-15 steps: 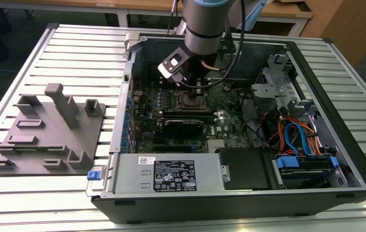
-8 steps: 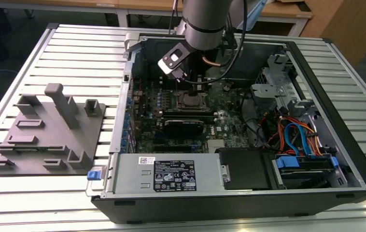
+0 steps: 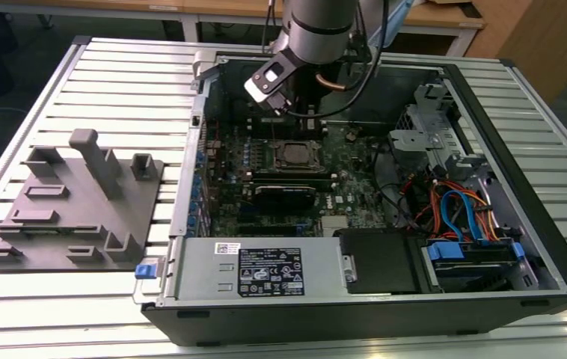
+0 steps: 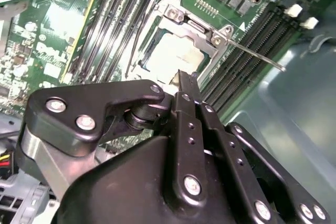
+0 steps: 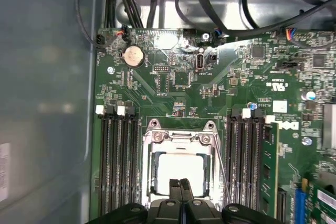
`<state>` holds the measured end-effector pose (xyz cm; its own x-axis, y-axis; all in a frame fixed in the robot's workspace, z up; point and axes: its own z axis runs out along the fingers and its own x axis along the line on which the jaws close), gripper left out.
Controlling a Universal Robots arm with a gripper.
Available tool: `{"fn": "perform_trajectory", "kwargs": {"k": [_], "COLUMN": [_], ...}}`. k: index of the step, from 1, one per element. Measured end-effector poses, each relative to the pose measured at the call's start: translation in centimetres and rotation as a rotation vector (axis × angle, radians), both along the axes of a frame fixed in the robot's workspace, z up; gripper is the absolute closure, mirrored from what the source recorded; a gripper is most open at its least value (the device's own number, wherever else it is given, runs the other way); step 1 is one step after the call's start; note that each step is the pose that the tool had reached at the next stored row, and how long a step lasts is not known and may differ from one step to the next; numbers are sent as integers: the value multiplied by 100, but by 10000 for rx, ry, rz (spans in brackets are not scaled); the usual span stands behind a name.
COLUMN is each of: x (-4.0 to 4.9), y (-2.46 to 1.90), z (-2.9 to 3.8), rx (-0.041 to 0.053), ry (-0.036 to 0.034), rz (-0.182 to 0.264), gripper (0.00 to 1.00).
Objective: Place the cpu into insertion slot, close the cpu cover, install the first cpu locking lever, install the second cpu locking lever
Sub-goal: 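Install the first cpu locking lever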
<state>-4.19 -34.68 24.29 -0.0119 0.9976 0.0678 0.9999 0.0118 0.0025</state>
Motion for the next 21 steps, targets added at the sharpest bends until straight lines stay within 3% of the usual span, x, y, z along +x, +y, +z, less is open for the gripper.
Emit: {"fn": "perform_trajectory", "kwargs": {"k": [9,21], "x": [0,0], "y": [0,0], "z": [240,249], "rx": [0,2], "ry": [0,-1], "rz": [0,19], "gripper": [89,89]}}
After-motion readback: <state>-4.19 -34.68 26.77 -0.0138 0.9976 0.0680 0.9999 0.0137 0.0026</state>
